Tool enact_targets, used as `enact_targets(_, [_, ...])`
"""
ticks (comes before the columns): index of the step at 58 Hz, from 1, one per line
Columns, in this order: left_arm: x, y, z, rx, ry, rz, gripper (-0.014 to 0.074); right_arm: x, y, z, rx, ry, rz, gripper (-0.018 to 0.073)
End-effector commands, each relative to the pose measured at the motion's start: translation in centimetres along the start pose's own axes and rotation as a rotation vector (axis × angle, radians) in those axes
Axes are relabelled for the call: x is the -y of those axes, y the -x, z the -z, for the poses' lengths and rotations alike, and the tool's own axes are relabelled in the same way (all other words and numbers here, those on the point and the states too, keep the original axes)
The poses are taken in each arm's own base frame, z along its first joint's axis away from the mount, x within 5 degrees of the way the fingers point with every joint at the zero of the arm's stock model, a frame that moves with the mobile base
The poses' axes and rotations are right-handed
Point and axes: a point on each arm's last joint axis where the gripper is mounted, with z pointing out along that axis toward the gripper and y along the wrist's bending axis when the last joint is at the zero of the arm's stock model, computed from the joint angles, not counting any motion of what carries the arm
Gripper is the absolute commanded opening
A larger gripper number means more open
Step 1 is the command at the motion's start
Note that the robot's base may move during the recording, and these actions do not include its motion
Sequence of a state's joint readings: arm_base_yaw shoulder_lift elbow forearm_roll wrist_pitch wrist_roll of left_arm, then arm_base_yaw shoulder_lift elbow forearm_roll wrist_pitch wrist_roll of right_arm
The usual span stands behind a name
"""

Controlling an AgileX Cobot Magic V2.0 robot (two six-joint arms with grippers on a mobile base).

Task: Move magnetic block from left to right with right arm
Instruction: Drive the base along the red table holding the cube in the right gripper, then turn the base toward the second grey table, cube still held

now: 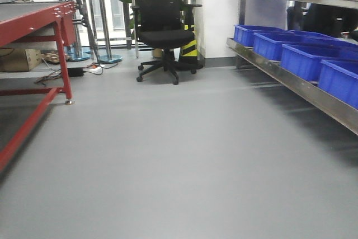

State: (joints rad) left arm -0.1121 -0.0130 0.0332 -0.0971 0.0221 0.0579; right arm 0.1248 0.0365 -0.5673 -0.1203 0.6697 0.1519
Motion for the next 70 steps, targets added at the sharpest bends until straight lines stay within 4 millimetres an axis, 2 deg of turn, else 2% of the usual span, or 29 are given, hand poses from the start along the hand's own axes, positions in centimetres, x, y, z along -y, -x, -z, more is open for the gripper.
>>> enact_targets(1, [-0.12,0.48,0.11,0.084,0.015,0.010,-0.0126,-0.11,1.51,0.09,0.096,0.003,0.016,0.0057])
enact_targets(70, [-0.14,0.46,0.08,0.081,0.020,0.009,-0.0126,-0.11,1.51,0.06,0.095,0.003,0.016,0.0057])
